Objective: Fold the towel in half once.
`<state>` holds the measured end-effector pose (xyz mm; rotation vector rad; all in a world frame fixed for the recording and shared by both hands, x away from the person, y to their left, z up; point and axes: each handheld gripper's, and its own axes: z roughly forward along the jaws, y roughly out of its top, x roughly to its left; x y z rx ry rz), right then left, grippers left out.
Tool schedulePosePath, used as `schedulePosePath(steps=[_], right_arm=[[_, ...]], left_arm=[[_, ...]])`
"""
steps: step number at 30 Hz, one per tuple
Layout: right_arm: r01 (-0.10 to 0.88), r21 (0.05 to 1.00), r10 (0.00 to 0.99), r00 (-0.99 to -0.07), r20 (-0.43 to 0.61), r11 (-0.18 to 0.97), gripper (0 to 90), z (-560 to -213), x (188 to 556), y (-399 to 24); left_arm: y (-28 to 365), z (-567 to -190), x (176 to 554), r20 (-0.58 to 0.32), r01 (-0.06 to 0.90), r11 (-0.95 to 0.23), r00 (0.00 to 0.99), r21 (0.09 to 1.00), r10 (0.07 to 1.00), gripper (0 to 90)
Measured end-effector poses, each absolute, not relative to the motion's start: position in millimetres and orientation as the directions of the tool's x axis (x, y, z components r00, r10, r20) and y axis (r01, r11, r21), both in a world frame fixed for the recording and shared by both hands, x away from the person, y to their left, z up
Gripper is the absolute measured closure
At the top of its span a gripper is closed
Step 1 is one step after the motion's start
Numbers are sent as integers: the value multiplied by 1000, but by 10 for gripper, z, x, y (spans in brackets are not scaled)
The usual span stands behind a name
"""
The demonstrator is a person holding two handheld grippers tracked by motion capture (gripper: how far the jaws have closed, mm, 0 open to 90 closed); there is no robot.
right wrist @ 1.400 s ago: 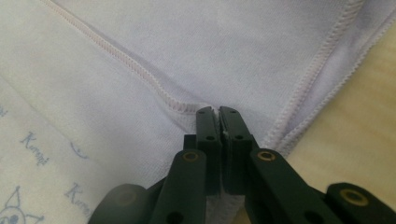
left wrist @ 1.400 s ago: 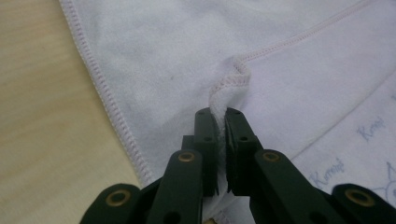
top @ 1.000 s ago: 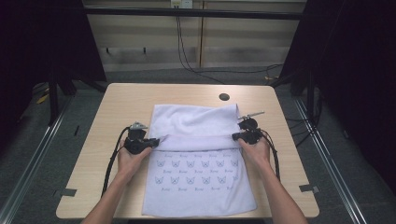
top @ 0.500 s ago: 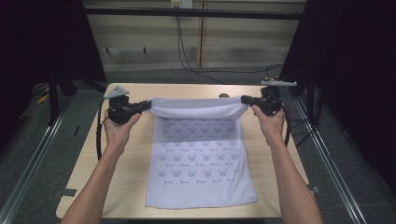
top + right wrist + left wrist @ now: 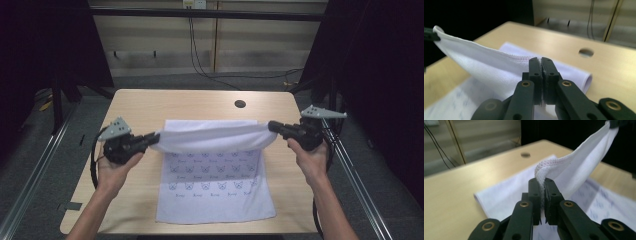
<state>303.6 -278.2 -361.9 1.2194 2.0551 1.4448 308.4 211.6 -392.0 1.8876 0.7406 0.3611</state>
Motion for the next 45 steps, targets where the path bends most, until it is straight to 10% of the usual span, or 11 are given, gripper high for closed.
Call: schedulePosePath(steps=[20, 31, 45], right_arm=[[629, 720, 739, -627, 248, 292, 811, -4631, 2213, -2695], [641, 694, 697, -660, 281, 327, 727, -4693, 1862, -2792], [620, 720, 705, -658, 264, 310, 692, -4679, 2510, -2534]], left_arm=[[2140, -4762, 2401, -118, 452, -475, 806, 755, 580, 847], [2298, -4713, 2187, -209, 432, -410, 849, 803, 485, 620], [1936, -4822, 3008, -205, 523, -411, 769, 746, 606, 565]])
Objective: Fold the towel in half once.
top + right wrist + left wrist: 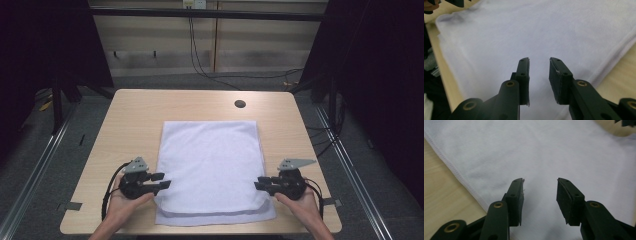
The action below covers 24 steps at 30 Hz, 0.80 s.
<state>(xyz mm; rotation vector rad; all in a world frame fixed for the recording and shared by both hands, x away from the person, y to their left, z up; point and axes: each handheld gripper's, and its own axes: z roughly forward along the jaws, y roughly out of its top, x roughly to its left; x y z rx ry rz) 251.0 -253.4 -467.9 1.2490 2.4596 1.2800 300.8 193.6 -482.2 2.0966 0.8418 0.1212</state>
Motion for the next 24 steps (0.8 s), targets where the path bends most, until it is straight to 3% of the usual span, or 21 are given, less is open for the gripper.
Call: schedulePosePath(steps=[10, 14, 24], right_arm=[[662, 688, 769, -594, 239, 298, 630, -4902, 3206, -2348], [676, 658, 782, -587, 210, 331, 624, -4973, 3140, -2309], [674, 650, 761, -610, 221, 351, 627, -4960, 2841, -2359]], left_arm=[[1944, -4994, 3483, -192, 582, -394, 700, 711, 688, 523], [1964, -5011, 3438, -138, 551, -435, 717, 712, 683, 551], [1994, -5000, 3128, -138, 529, -464, 751, 711, 646, 571]])
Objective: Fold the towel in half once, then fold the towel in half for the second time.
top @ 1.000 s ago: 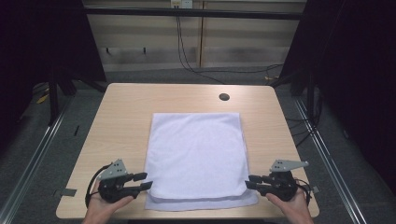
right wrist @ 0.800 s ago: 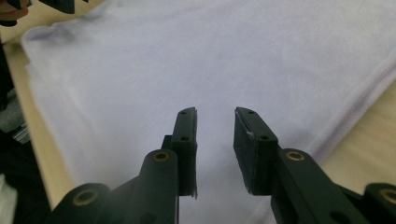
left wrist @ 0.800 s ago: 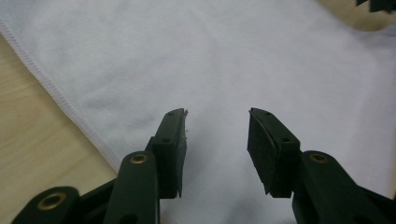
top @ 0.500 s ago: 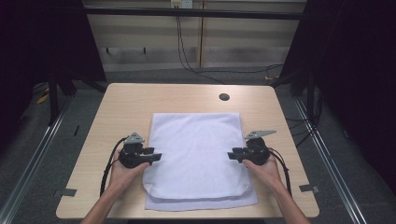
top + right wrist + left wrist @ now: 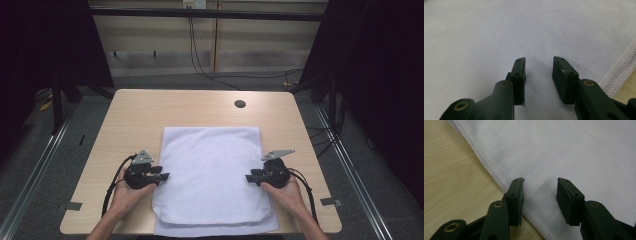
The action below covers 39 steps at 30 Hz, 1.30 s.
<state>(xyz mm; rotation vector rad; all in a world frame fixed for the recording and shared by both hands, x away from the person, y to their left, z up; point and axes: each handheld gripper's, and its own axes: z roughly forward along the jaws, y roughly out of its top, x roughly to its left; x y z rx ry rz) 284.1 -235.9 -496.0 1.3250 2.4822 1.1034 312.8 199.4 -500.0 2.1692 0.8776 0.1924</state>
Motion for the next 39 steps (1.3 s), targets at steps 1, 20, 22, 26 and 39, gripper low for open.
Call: schedulePosePath(steps=[1, 20, 22, 26, 39], right_arm=[[675, 648, 760, -611, 222, 353, 627, -4958, 2819, -2361], [652, 693, 746, -617, 252, 306, 549, -4728, 2654, -2480], [643, 716, 772, -590, 236, 273, 525, -4660, 2857, -2532], [633, 734, 810, -550, 204, 245, 507, -4613, 3332, -2642], [697, 685, 855, -470, 218, 209, 509, -4784, 4001, -2760]], left_arm=[[2000, -4999, 3083, -147, 534, -458, 749, 711, 646, 571], [2153, -4811, 2914, -228, 563, -404, 743, 721, 629, 473], [2174, -4758, 3105, -230, 573, -385, 726, 724, 648, 465], [2203, -4756, 3526, -228, 602, -344, 675, 721, 702, 457], [2154, -4844, 4252, -255, 657, -277, 594, 701, 763, 441]])
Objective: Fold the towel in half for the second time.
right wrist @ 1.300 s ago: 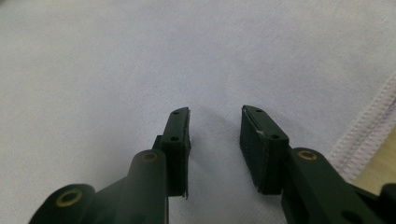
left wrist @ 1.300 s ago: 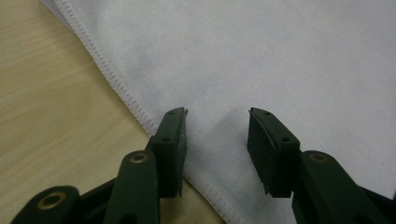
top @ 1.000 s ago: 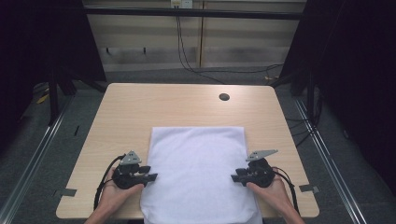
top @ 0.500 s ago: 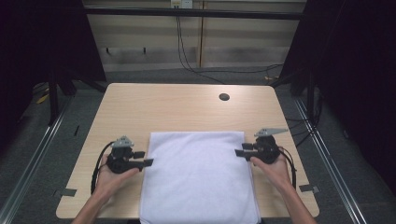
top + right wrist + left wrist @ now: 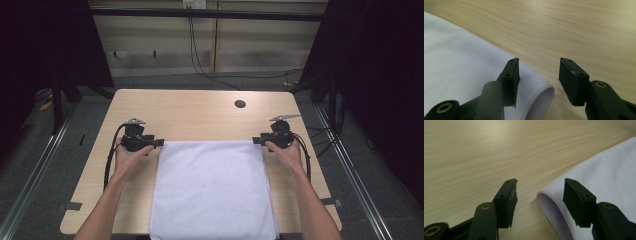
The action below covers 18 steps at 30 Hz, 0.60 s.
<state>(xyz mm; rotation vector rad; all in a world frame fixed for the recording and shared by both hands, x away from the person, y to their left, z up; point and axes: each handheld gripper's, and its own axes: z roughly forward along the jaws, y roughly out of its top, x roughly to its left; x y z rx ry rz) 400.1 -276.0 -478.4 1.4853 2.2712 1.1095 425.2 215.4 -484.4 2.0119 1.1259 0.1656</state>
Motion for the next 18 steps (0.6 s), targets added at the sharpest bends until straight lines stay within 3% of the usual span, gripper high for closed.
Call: schedulePosePath(steps=[6, 8, 14, 18], right_arm=[[724, 662, 845, -465, 263, 192, 626, -4949, 4020, -2792], [731, 654, 842, -466, 270, 195, 671, -4974, 4015, -2798], [745, 640, 830, -468, 303, 186, 799, -5021, 4019, -2821], [746, 638, 826, -473, 306, 192, 848, -5023, 4012, -2805]], left_arm=[[2160, -4944, 4279, -284, 679, -258, 578, 688, 765, 414], [2107, -4935, 4258, -258, 669, -284, 590, 687, 765, 344], [2079, -5030, 4321, -286, 678, -272, 591, 683, 755, 374], [2027, -5059, 4324, -300, 662, -279, 621, 695, 724, 537]])
